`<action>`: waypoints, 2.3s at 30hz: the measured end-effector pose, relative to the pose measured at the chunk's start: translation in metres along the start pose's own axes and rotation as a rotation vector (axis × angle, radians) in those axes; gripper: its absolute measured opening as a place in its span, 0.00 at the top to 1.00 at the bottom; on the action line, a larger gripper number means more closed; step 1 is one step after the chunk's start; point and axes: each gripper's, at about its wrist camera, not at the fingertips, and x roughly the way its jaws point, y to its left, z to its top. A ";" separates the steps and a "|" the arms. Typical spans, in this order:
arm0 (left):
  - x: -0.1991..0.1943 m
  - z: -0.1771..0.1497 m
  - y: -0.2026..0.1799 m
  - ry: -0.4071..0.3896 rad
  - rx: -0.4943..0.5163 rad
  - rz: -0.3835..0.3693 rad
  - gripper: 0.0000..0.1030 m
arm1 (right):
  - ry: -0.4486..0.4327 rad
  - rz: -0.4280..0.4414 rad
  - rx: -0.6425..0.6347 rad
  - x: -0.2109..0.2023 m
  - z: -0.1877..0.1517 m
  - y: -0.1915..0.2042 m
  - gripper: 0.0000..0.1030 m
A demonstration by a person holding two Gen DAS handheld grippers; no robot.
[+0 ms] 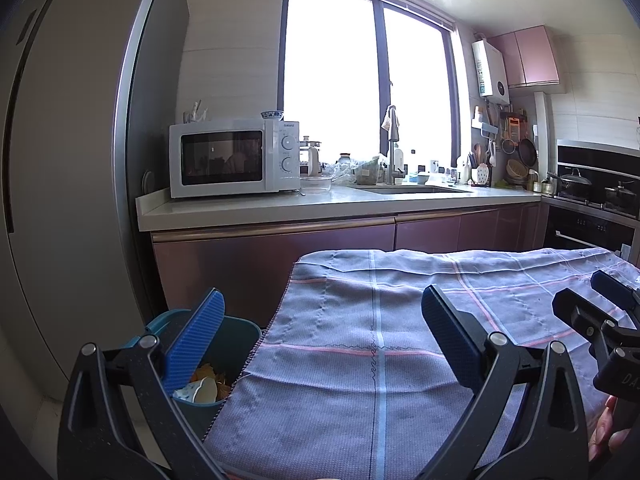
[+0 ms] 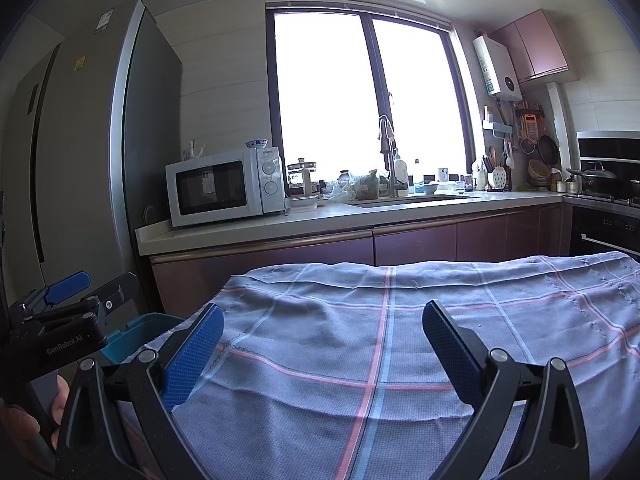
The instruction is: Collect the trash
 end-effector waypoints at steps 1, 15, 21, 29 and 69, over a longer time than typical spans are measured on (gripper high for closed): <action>0.000 0.000 0.000 0.000 0.001 0.001 0.05 | -0.001 0.001 0.000 0.000 0.000 0.000 0.06; 0.001 0.000 -0.001 0.002 -0.001 0.002 0.05 | 0.003 -0.001 0.000 0.001 0.000 -0.002 0.06; 0.000 0.000 -0.001 0.002 -0.001 0.002 0.05 | 0.003 -0.002 0.001 0.001 -0.001 -0.002 0.06; 0.000 0.000 -0.001 0.004 -0.001 0.002 0.05 | 0.002 -0.003 0.000 0.001 0.000 -0.003 0.06; 0.063 0.007 -0.030 0.213 0.021 -0.131 0.05 | 0.088 -0.054 0.053 0.018 0.001 -0.058 0.06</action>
